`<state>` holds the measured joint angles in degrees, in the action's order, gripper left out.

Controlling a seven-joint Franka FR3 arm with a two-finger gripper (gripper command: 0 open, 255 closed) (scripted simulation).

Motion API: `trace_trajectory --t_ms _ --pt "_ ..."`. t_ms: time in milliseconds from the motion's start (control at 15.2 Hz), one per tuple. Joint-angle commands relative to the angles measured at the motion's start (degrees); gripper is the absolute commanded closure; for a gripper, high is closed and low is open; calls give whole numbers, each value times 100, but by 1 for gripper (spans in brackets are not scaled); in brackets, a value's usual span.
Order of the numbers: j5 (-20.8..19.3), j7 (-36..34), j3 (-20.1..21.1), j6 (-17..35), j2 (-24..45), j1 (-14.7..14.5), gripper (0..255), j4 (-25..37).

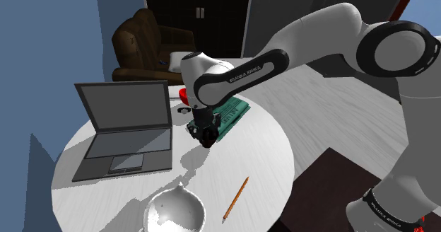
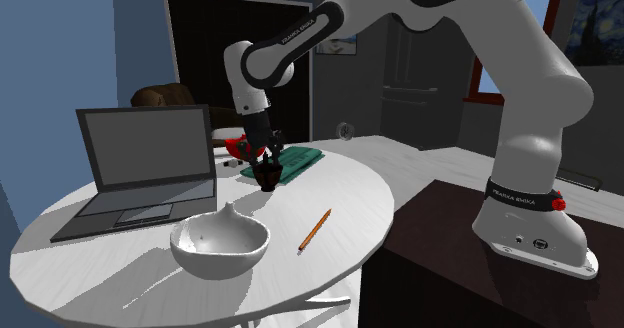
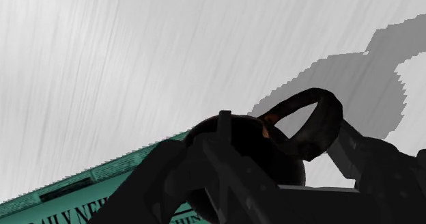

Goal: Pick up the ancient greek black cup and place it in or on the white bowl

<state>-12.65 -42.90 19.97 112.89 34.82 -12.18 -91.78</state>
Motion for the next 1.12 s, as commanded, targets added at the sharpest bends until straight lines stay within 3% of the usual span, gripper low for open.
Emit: trace_trajectory --t_ms 0,528,1056 --pt "0 0 0 0 0 0 255 0" --pt "0 0 0 1 0 0 255 0" --pt "109 64 66 -458 -295 33 255 178"
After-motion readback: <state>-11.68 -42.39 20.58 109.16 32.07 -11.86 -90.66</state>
